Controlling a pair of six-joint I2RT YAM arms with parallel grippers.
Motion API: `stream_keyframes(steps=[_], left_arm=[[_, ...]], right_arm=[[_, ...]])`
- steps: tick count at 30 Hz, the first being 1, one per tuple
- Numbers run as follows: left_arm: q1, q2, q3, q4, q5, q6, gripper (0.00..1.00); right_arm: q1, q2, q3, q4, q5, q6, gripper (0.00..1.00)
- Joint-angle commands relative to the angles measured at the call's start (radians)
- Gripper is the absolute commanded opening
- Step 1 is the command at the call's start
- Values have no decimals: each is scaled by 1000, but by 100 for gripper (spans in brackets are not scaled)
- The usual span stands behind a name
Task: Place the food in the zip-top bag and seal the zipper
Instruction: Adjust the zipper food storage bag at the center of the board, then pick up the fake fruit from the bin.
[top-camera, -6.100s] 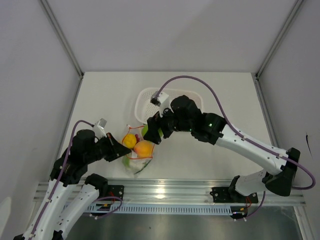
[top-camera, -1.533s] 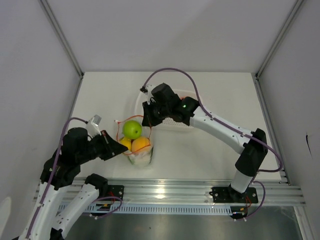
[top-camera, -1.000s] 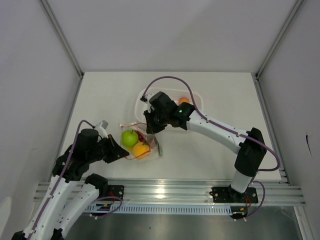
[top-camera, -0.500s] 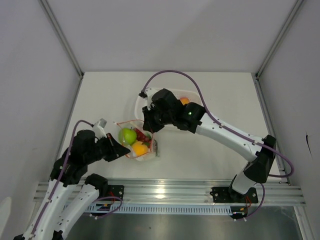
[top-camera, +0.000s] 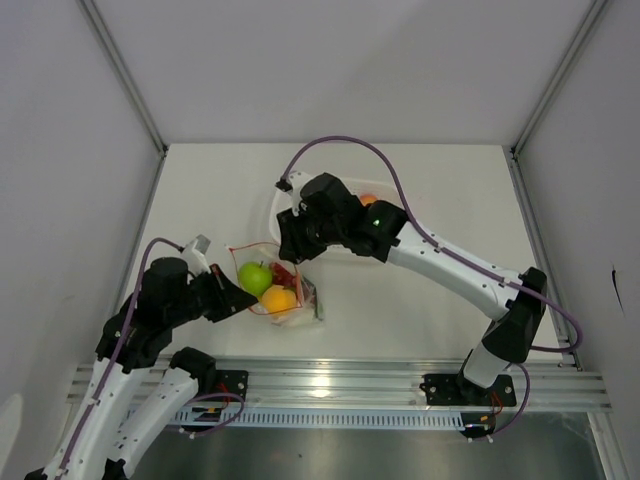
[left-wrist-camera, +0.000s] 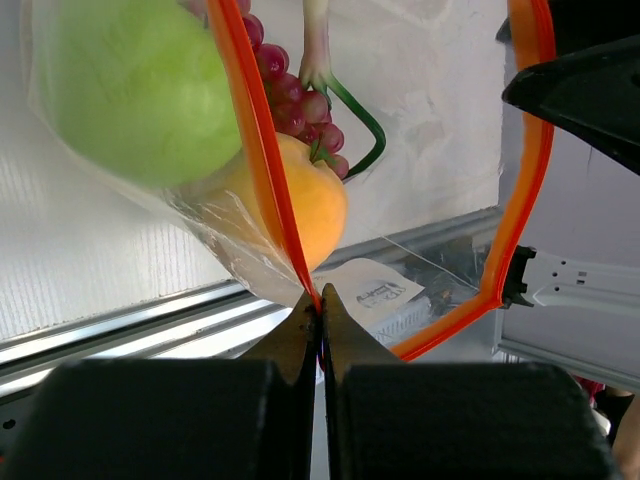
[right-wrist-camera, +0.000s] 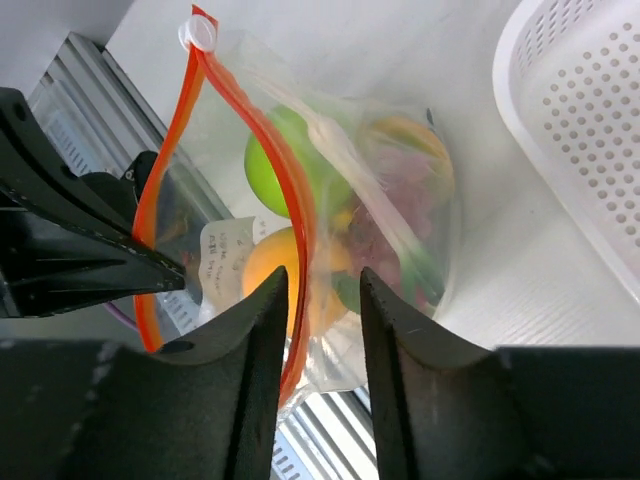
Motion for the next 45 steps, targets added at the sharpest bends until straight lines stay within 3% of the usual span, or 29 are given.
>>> stream_keyframes(steps=[1, 6, 8, 13, 18, 21, 25, 31, 38, 45], left_arm=[[2, -5, -4, 31, 6, 14, 1], [2, -10, -36, 45, 13, 11, 1], [2, -8, -38, 47, 13, 11, 0], [2, -5, -24, 47, 14, 16, 1], [2, -14, -18, 40, 19, 13, 1], [2, -17, -19, 39, 22, 13, 1], [2, -25, -27, 39, 32, 3, 0], [2, -33, -32, 43, 40, 2, 0], [2, -30, -38, 40, 42, 3, 1], [2, -18, -73, 74, 66, -10, 1]], right_arm=[[0, -8, 56, -13, 28, -15, 46], [-5, -47, 122, -67, 111, -51, 69], [-25, -82, 139, -70, 154, -63, 85], [-161, -134, 118, -32, 177, -40, 99], [-333, -194, -26, 135, 171, 0, 99], [-374, -165, -95, 211, 284, -15, 99], [-423, 7, -49, 173, 429, 27, 99], [-480, 240, -19, 220, 418, 100, 99], [-520, 470, 134, 187, 430, 156, 99], [-537, 568, 167, 222, 406, 163, 99]])
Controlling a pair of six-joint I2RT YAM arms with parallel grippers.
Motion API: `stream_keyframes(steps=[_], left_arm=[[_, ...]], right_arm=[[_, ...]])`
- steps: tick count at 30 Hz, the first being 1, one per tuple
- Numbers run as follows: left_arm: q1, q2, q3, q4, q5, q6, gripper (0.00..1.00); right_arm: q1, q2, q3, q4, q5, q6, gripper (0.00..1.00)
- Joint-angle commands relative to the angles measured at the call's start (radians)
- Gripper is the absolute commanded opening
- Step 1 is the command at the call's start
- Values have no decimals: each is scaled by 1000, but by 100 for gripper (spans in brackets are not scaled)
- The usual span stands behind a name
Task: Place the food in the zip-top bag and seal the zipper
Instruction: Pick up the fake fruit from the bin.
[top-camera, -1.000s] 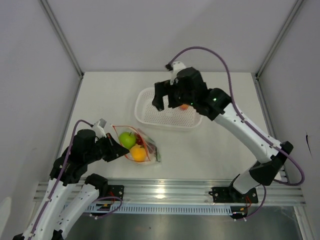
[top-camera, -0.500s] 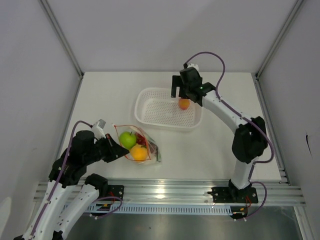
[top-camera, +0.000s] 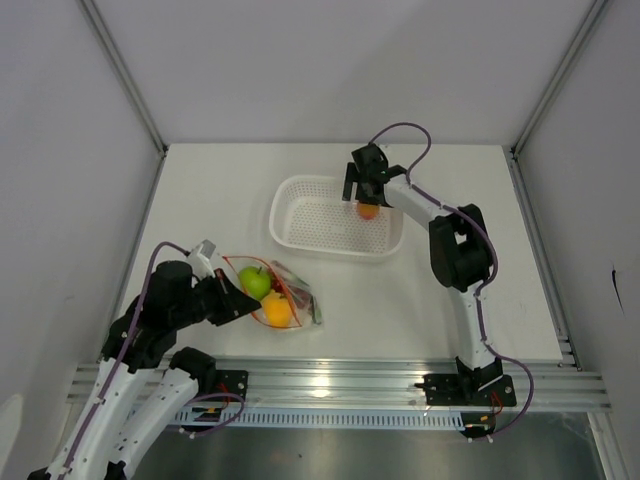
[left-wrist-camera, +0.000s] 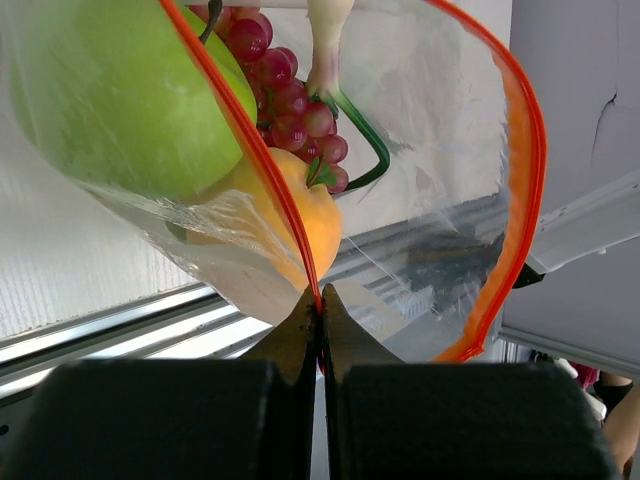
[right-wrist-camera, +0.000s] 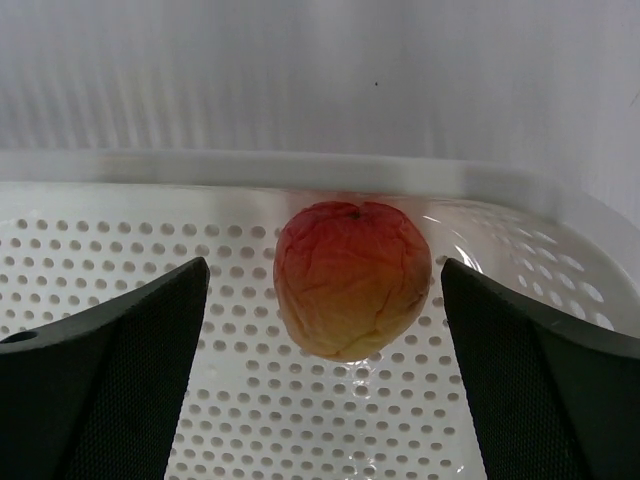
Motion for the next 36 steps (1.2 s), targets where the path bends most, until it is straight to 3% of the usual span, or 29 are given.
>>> stream_keyframes(steps=[1, 13, 17, 22, 31, 36], left_arm=[[2, 8, -10, 55, 37, -9, 0], [2, 15, -19, 65, 49, -7, 1], [2, 5, -13, 57, 46, -7, 1], [2, -5, -4, 48, 40, -9, 1], [2, -8, -1, 46, 38, -14, 0], [2, 1, 7, 52, 42, -20, 0]], right_arm=[[-5, 29, 54, 37, 19, 22, 98], [-5, 33, 17, 28, 11, 53, 77], [-5, 21, 20, 19, -4, 36, 46], [-3, -35, 8, 9, -4, 22, 29], [46, -206, -66, -9, 2, -24, 27], [148, -382, -122, -23, -29, -65, 27]])
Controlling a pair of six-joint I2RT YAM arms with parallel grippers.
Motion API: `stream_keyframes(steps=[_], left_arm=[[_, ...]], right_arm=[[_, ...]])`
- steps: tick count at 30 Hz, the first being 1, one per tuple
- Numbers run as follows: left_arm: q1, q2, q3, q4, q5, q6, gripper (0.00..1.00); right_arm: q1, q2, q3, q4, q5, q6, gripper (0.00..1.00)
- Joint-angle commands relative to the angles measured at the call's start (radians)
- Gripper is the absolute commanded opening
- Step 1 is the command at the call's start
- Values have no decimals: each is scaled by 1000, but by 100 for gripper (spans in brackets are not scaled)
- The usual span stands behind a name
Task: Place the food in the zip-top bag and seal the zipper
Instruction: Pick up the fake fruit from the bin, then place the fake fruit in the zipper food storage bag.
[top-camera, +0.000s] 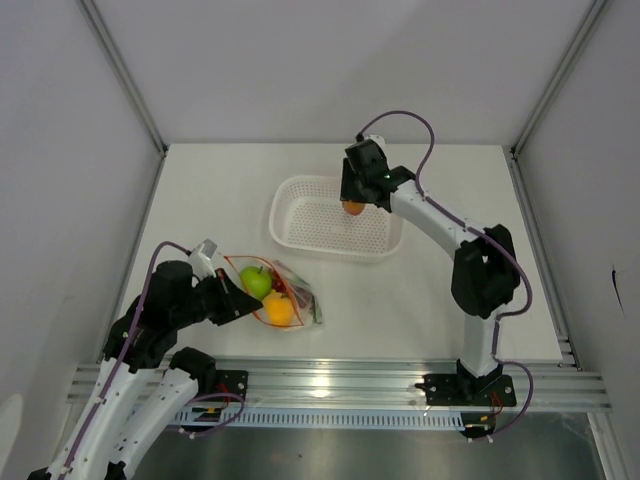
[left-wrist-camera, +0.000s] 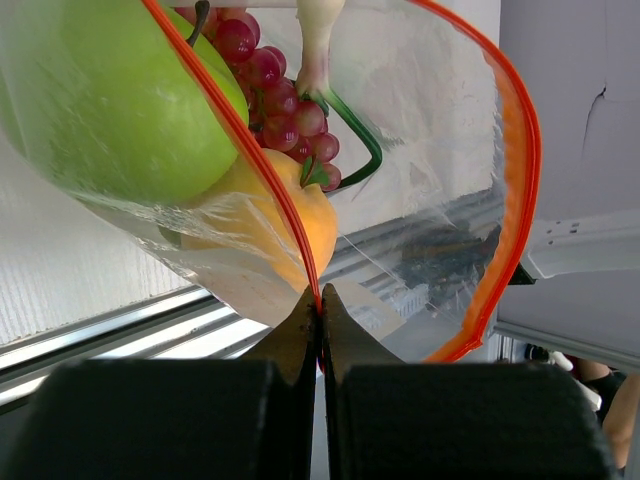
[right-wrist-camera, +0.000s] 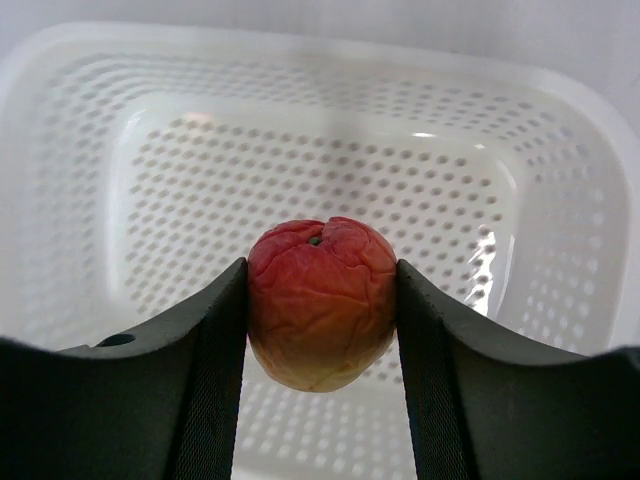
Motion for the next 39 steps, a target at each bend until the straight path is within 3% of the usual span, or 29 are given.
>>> stream_keyframes(steps=[1, 11, 15, 25, 32, 39], left_arm=[[2, 3, 24, 24, 14, -17, 1], [2, 23, 58, 15, 5, -17, 1], [2, 36, 81, 17, 8, -18, 1], [2, 31, 84, 12, 10, -17, 0], [2, 25, 86, 6, 8, -12, 1], [2, 20, 83, 4, 11, -11, 0]], right_arm=[[87, -179, -36, 1, -25, -56, 26], [400, -497, -69, 46, -122, -214, 26], [491, -551, -75, 61, -253, -255, 26], [617, -479, -90, 29, -378, -254, 26], [650, -425, -93, 15, -340, -249, 26], [654, -356, -69, -60, -164, -254, 31]])
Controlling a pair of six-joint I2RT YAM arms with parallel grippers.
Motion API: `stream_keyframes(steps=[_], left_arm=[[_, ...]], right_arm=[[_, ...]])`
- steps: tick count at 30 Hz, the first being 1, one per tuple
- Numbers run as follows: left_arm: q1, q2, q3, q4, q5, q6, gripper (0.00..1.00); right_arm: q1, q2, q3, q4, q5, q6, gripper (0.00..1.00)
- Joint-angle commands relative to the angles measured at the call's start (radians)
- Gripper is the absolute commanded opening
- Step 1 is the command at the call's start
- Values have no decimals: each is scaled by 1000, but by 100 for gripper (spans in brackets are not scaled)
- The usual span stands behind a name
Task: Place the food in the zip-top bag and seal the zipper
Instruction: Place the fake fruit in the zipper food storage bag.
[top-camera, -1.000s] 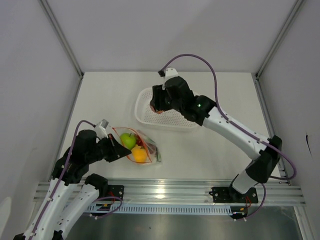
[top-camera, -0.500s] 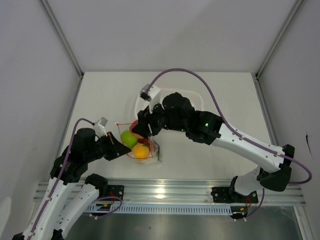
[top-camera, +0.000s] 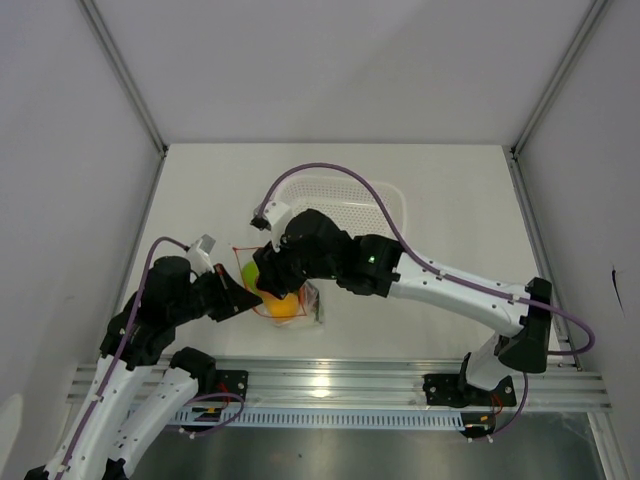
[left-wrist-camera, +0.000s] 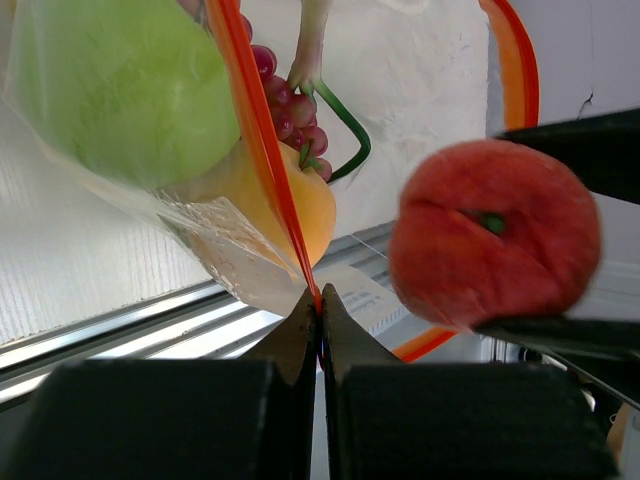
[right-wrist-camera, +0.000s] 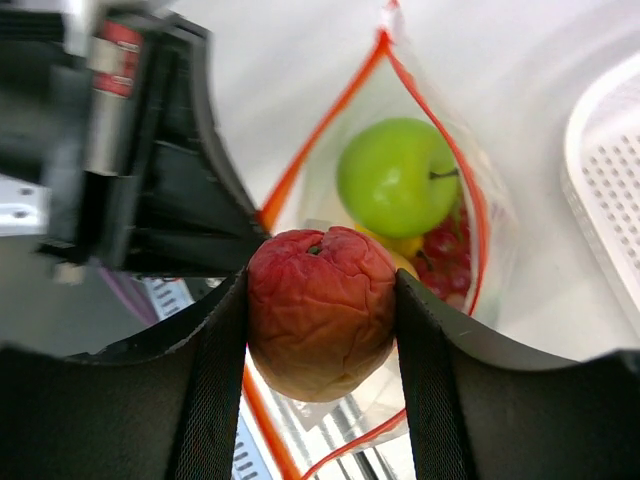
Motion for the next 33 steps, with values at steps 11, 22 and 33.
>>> stream_keyframes(steps=[11, 22, 33], left_arm=[[2, -16, 34, 4, 11, -5, 1], [2, -24, 34, 4, 11, -8, 1], [2, -33, 30, -2, 9, -8, 1]], right_arm=[[4, 102, 141, -115, 294, -55, 68], [0, 79, 228, -138, 308, -89, 88], [-76, 114, 202, -178, 202, -46, 79]])
